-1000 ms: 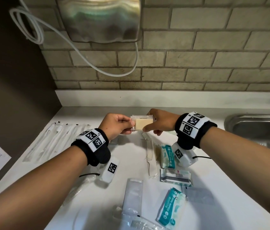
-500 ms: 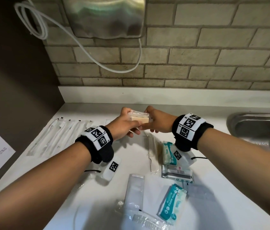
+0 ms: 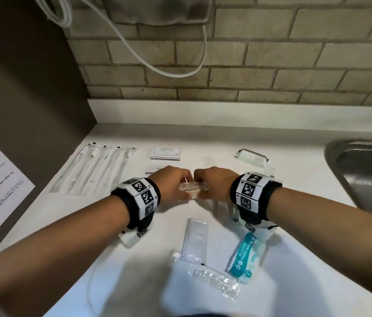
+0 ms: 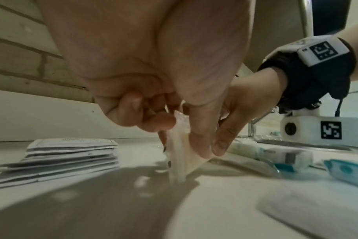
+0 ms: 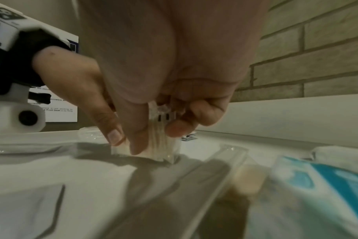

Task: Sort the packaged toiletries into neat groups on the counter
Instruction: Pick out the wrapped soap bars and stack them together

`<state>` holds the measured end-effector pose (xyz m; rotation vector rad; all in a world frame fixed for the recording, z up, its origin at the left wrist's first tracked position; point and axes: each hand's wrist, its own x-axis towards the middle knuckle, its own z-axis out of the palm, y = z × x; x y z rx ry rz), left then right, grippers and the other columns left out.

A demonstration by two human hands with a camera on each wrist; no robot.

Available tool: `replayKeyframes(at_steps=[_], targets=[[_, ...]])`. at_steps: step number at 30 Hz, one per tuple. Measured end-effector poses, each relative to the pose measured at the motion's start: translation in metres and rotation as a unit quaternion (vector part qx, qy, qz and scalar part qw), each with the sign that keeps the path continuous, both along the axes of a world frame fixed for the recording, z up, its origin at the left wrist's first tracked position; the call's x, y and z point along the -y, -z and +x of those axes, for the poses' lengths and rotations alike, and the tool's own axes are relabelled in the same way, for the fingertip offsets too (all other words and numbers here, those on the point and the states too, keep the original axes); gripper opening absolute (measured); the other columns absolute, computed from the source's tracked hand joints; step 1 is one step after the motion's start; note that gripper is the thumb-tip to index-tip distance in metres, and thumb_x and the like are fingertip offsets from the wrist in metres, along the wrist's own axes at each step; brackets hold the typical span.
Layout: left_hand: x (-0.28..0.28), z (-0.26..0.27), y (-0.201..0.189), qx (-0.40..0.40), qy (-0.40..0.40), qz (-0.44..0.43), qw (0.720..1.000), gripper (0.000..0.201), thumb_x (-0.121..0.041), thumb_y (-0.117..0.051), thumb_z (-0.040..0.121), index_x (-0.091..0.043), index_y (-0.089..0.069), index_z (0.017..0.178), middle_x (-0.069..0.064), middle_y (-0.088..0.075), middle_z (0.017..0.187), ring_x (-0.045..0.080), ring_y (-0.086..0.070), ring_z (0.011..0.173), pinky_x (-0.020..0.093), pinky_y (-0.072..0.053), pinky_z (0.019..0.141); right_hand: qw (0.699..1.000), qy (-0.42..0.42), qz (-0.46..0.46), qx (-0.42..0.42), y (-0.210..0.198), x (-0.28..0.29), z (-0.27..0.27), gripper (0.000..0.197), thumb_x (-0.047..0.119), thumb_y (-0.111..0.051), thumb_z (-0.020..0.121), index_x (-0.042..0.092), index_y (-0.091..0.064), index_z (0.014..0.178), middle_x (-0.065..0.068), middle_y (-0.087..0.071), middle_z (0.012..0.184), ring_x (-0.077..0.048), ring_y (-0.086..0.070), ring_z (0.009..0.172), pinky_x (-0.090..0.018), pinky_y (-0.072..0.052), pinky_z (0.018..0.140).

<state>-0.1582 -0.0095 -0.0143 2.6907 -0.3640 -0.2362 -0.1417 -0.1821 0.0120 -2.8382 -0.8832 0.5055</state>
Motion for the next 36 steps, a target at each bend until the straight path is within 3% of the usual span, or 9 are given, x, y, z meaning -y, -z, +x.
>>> replayKeyframes(at_steps=[5, 13, 18, 21, 24, 28, 30, 33, 36], targets=[[0.008, -0.003, 0.009, -0.001, 0.019, 0.041, 0.999, 0.021, -0.042, -0.067, 0.07, -0.027, -0.061, 0.084, -0.007, -0.063, 0.08, 0.019, -0.061, 0.075, 0.031, -0.051, 0.066, 0.999, 0.037, 0.001, -0.037, 0.021, -0.005, -0.002, 0.021, 0.02, -0.063, 0.074, 0.021, -0.054, 0.094, 0.002, -0.061, 0.085, -0.022, -0.062, 0.08, -0.029, -0.049, 0.065], [0.013, 0.001, 0.01, -0.007, 0.046, 0.055, 0.997, 0.019, -0.037, -0.065, 0.079, -0.023, -0.061, 0.091, 0.002, -0.065, 0.092, 0.024, -0.06, 0.085, 0.034, -0.049, 0.074, 0.999, 0.023, -0.013, -0.023, 0.022, -0.002, 0.004, 0.011, 0.027, -0.06, 0.078, 0.022, -0.052, 0.082, 0.003, -0.052, 0.076, -0.021, -0.057, 0.072, -0.03, -0.044, 0.062], [0.009, 0.001, 0.007, -0.02, 0.023, 0.034, 0.999, 0.017, -0.042, -0.066, 0.077, -0.028, -0.057, 0.079, -0.007, -0.062, 0.077, 0.019, -0.06, 0.075, 0.029, -0.046, 0.064, 0.997, 0.028, 0.042, -0.05, 0.011, 0.005, 0.004, 0.018, 0.02, -0.059, 0.086, 0.017, -0.057, 0.104, 0.001, -0.06, 0.086, -0.02, -0.056, 0.081, -0.031, -0.045, 0.074], [0.004, 0.003, -0.003, -0.029, -0.013, -0.041, 0.999, 0.023, -0.045, -0.072, 0.074, -0.028, -0.064, 0.087, -0.009, -0.066, 0.079, 0.013, -0.063, 0.075, 0.027, -0.049, 0.068, 0.995, 0.036, 0.057, -0.069, -0.005, 0.011, 0.012, 0.015, 0.025, -0.066, 0.084, 0.022, -0.057, 0.096, 0.007, -0.058, 0.081, -0.017, -0.056, 0.081, -0.028, -0.041, 0.07], [0.005, 0.01, -0.023, -0.028, -0.03, -0.181, 0.983, 0.021, -0.03, -0.078, 0.075, -0.025, -0.063, 0.089, -0.004, -0.067, 0.082, 0.015, -0.061, 0.075, 0.026, -0.047, 0.067, 0.989, 0.051, 0.101, -0.092, -0.031, 0.02, 0.027, 0.018, 0.026, -0.073, 0.08, 0.021, -0.059, 0.09, 0.003, -0.061, 0.083, -0.017, -0.055, 0.078, -0.029, -0.041, 0.069], [0.019, 0.018, -0.05, -0.086, -0.08, -0.38, 0.917, 0.021, -0.002, -0.064, 0.085, -0.014, -0.059, 0.101, 0.005, -0.066, 0.09, 0.019, -0.065, 0.076, 0.02, -0.05, 0.056, 0.975, 0.066, 0.173, -0.121, -0.065, 0.032, 0.045, 0.016, 0.021, -0.076, 0.078, 0.018, -0.061, 0.084, -0.007, -0.056, 0.07, -0.016, -0.048, 0.06, -0.026, -0.037, 0.056], [0.025, 0.019, -0.056, -0.105, -0.086, -0.462, 0.876, 0.022, 0.003, -0.058, 0.088, -0.011, -0.056, 0.105, 0.011, -0.068, 0.103, 0.024, -0.07, 0.085, 0.024, -0.058, 0.062, 0.971, 0.079, 0.187, -0.129, -0.073, 0.037, 0.05, 0.015, 0.021, -0.077, 0.078, 0.018, -0.062, 0.082, -0.006, -0.054, 0.067, -0.016, -0.046, 0.058, -0.025, -0.036, 0.054], [0.029, 0.02, -0.059, -0.104, -0.089, -0.505, 0.852, 0.021, 0.001, -0.056, 0.091, -0.009, -0.059, 0.109, 0.011, -0.071, 0.107, 0.024, -0.072, 0.088, 0.028, -0.06, 0.069, 0.962, 0.097, 0.217, -0.134, -0.076, 0.042, 0.053, 0.02, 0.023, -0.076, 0.079, 0.016, -0.064, 0.094, -0.008, -0.058, 0.074, -0.014, -0.049, 0.061, -0.023, -0.039, 0.055], [0.025, 0.021, -0.057, -0.1, -0.105, -0.506, 0.85, 0.026, 0.001, -0.055, 0.092, -0.003, -0.058, 0.118, 0.015, -0.07, 0.11, 0.029, -0.072, 0.09, 0.028, -0.06, 0.071, 0.966, 0.103, 0.196, -0.137, -0.067, 0.049, 0.053, 0.045, 0.025, -0.078, 0.077, 0.016, -0.056, 0.115, -0.004, -0.064, 0.1, -0.013, -0.057, 0.081, -0.025, -0.044, 0.07]])
